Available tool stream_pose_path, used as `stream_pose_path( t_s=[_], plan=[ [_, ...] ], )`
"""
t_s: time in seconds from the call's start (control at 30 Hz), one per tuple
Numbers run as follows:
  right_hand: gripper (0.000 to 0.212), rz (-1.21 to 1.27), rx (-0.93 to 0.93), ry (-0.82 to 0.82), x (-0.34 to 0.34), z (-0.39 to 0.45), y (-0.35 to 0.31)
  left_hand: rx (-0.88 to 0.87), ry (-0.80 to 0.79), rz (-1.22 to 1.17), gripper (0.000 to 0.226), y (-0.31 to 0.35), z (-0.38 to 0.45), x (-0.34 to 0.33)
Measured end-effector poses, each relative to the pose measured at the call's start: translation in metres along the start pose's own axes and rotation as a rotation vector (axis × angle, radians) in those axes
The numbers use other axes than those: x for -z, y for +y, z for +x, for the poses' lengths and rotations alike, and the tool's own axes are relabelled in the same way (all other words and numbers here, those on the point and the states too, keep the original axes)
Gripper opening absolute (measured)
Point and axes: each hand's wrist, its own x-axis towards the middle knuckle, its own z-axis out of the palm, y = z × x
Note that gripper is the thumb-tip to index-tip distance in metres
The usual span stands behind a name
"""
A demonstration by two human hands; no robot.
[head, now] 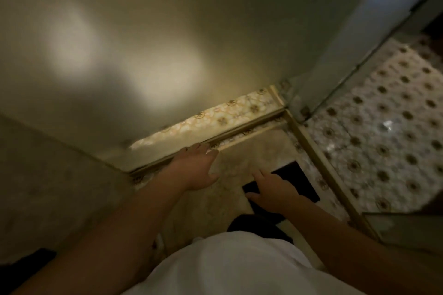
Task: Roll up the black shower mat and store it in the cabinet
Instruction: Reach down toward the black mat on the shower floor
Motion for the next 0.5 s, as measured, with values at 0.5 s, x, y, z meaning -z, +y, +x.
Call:
stream_pose_path(
  t_s=[0.5],
  plan=[
    [0.082, 0.289, -0.402, 0.033, -0.016, -0.036, 0.132, -0.452, -0.111, 0.333, 0.069, 0.115, 0.132, 0.053]
  ],
)
